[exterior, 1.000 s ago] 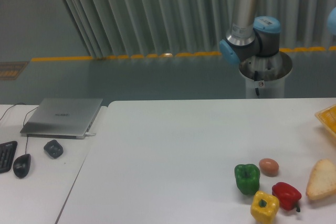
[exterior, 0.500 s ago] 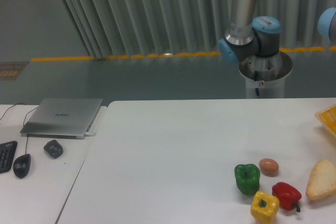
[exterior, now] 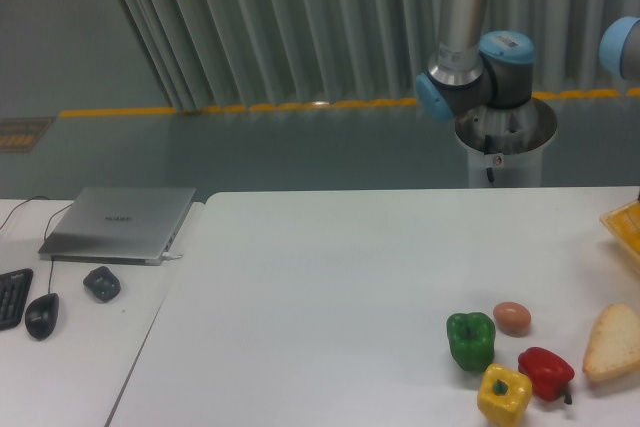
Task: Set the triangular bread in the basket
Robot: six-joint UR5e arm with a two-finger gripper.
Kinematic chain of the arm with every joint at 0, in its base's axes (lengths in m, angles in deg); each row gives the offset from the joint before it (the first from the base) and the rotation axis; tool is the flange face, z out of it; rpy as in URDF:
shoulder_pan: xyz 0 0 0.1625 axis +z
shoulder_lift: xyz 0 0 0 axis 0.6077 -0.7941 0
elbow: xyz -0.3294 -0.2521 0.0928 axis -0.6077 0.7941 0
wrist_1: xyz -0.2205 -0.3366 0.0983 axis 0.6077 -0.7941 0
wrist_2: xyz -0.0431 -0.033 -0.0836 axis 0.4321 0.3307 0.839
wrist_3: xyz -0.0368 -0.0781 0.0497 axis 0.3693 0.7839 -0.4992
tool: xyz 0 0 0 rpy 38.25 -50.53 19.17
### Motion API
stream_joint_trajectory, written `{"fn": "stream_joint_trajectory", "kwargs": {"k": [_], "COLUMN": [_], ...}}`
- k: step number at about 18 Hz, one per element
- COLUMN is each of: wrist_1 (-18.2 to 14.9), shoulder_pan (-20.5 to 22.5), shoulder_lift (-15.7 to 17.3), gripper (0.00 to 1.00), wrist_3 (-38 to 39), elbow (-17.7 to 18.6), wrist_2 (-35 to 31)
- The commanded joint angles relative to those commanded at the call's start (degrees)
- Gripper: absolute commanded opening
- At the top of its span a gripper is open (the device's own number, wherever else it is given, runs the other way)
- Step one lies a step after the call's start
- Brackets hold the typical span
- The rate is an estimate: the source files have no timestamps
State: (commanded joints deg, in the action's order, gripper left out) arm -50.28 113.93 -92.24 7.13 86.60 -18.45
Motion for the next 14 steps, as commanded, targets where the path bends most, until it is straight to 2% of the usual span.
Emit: {"fn": "stream_joint_trajectory", "kwargs": {"k": [1, 6, 10, 13, 14], "wrist_1": [0.0, 4.0, 8.1, 8.5, 9.6], "shoulder_pan": [-1.0, -3.7, -5.3, -7.0, -7.3], "shoulder_lift": [-0.4, -5.7, -9.1, -10.7, -11.4], "gripper": [1.00, 1.00, 1.00, 1.00, 1.00], "wrist_3": [1.4, 10.9, 11.0, 11.4, 11.3], "elbow": [-0.1, 0.0, -1.6, -3.2, -3.9], "wrist_2": [-0.1, -0.3, 0.0, 0.0, 0.0]}}
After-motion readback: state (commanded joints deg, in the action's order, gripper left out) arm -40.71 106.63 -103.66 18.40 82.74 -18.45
